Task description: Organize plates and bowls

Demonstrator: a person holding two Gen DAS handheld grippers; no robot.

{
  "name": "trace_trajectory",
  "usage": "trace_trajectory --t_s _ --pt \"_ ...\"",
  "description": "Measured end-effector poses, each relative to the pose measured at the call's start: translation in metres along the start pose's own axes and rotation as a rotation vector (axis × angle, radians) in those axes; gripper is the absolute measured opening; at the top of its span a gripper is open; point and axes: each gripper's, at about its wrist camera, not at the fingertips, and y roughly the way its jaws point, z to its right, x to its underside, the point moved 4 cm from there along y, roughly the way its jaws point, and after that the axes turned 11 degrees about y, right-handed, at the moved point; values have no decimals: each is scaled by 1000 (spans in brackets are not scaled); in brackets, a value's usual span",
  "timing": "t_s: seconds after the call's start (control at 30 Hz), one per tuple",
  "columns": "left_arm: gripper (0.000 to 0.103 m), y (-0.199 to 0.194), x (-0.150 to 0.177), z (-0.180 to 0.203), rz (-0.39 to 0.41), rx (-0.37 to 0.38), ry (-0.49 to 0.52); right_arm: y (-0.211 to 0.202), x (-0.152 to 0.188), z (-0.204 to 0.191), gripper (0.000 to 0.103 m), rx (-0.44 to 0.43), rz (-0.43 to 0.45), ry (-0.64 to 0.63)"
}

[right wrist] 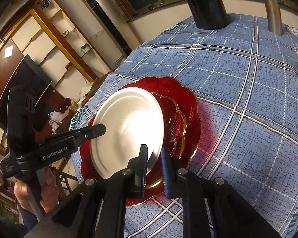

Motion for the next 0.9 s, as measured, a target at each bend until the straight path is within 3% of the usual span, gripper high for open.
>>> trace_trajectory --t_s 0.07,0.2,0.57,0.77,0.9 --pt "12 1 -1 0 -6 1 -4 -2 0 0 17 -11 7 -9" --pt "12 0 -3 -2 -10 -10 -10 -6 1 2 31 -53 13 -2" --pt "12 -23 -10 11 14 -46 0 -39 -4 30 32 -106 76 71" --pt "12 -43 -24 45 47 -46 68 -71 -8 56 33 -115 140 119" --pt "12 -52 -39 88 56 4 148 -102 -11 79 33 -116 194 160"
